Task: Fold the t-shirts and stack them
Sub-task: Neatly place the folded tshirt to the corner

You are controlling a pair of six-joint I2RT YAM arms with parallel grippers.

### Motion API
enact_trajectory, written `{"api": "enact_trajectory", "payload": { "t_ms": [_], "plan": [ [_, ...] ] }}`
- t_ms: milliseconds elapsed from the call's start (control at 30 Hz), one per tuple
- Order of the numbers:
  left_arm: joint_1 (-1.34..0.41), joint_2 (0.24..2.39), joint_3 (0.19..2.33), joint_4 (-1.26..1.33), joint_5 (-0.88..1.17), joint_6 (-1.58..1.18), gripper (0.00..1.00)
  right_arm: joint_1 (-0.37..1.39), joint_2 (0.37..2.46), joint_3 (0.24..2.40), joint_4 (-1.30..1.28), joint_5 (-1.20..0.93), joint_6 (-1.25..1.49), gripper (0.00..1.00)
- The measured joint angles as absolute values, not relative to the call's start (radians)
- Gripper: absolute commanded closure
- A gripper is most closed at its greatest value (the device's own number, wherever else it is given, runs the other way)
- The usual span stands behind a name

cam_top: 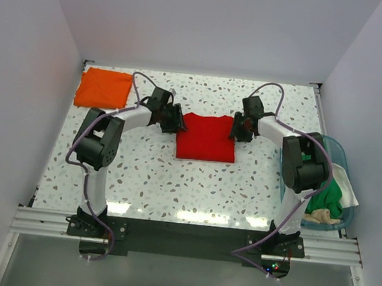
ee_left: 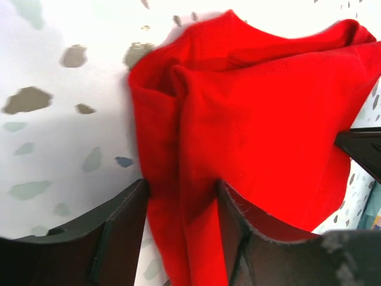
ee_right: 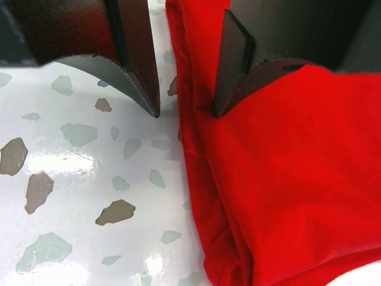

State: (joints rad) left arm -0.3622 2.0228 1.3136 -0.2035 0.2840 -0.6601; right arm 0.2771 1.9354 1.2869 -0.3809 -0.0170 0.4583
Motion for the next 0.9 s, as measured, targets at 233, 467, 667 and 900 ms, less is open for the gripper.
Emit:
{"api": "enact_trajectory", "payload": {
  "t_ms": [233,467,667,900],
  "plan": [
    [-0.402,2.056,1.345,-0.213,0.251,-0.663,0.86,0.273,1.942,1.292,-0.381,-0.018,0.459,0.55],
    [-0.425,2.097,1.468,-0.343,0.111,-0.642,1.00,0.275,1.912,1.280,-0.382,-0.043,0.472,0.54],
    [-0.413,2.155,1.662,-0.498,-0.131,-0.531,1.00,0.303,1.700,1.172,-0.376,-0.055,0.498,0.54],
    [-0.334,2.176,1.809,-0.573,-0.381,-0.281,1.00,0.365,1.538,1.044,-0.349,-0.102,0.526,0.55]
  ]
}}
